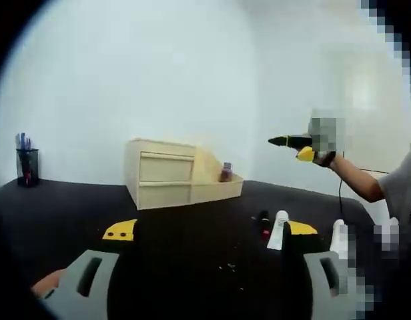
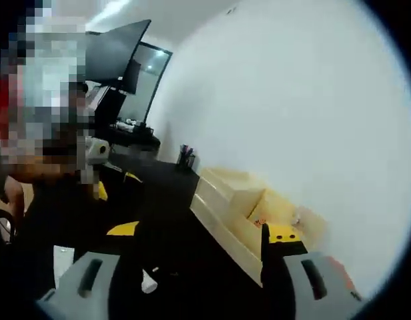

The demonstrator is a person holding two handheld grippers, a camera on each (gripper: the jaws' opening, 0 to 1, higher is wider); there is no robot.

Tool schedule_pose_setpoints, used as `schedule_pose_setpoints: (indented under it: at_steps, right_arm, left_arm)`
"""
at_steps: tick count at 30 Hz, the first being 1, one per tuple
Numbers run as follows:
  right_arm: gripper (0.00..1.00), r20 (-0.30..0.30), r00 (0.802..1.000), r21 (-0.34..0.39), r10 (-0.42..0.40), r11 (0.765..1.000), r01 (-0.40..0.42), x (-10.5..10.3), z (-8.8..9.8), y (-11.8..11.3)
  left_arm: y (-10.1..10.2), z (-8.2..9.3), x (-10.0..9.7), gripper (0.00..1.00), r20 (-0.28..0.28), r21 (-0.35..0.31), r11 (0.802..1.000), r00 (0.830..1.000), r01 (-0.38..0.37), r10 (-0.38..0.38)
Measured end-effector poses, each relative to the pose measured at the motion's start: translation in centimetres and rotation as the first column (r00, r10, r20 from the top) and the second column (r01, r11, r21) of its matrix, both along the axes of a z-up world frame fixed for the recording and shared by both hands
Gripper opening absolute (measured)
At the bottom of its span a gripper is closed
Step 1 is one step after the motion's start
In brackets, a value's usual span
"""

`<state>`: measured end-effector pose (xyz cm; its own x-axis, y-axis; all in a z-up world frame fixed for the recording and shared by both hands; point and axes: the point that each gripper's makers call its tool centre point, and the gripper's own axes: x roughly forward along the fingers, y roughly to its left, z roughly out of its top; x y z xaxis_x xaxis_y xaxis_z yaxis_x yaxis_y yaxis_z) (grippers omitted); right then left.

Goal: Open the drawer, pick up the cosmetic bottles from the table one by one, place them into the drawer, release the gripper, close the drawer, and move the gripper away

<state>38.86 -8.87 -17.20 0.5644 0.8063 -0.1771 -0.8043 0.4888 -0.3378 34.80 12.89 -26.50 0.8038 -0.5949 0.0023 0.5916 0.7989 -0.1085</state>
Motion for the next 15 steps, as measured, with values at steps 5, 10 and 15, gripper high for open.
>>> schedule_pose_setpoints:
  at_steps: [5,10,15]
  right_arm:
    - [0.73,0.004,1.0,-0.038,0.003,0.999,-0.003,-0.7,-1.1,-0.1]
    - [0.74,-0.01,0.999,0.008,0.031,0.999,-0.031,-1.4,-1.2,0.0]
    - [0.75,-0.043,0.998,0.052,0.044,0.998,-0.042,-2.4,-1.9,-0.1]
  left_arm:
    - [-0.1,0.1,0.0,0.74,0.007,0.001,1.0,1.0,0.004,-0.004]
    - [0.0,0.1,0.1,0.75,0.004,-0.006,1.0,1.0,-0.003,0.003]
    - [0.0,0.2,0.0,0.75,0.009,-0.006,1.0,1.0,-0.005,0.005]
